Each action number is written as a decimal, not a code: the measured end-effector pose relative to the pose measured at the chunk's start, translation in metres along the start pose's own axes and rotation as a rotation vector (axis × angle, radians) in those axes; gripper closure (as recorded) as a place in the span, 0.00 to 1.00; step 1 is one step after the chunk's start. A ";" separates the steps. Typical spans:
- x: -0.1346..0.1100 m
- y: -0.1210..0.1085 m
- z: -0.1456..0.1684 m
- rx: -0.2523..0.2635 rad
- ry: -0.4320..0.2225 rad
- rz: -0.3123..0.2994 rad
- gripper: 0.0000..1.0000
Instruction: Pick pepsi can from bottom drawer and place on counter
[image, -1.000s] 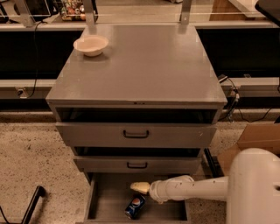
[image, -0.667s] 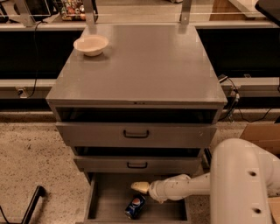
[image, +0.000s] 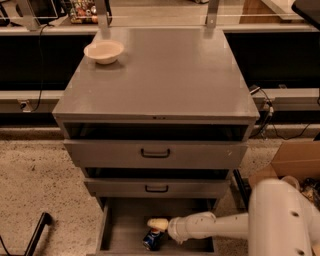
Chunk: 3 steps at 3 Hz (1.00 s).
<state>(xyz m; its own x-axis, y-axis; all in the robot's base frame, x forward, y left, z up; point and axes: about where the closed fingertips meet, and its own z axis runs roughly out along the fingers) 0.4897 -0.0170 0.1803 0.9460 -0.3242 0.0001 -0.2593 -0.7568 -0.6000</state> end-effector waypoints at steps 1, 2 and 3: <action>-0.012 0.018 0.023 0.110 -0.032 0.161 0.00; 0.002 0.024 0.020 0.199 -0.015 0.238 0.00; 0.004 0.019 0.014 0.202 -0.010 0.235 0.00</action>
Offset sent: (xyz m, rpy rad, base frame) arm -0.0115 0.0039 -0.0283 0.1336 0.0764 -0.1023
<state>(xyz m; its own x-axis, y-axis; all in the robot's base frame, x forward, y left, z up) 0.4917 -0.0245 0.1578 0.8668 -0.4708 -0.1646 -0.4281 -0.5330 -0.7298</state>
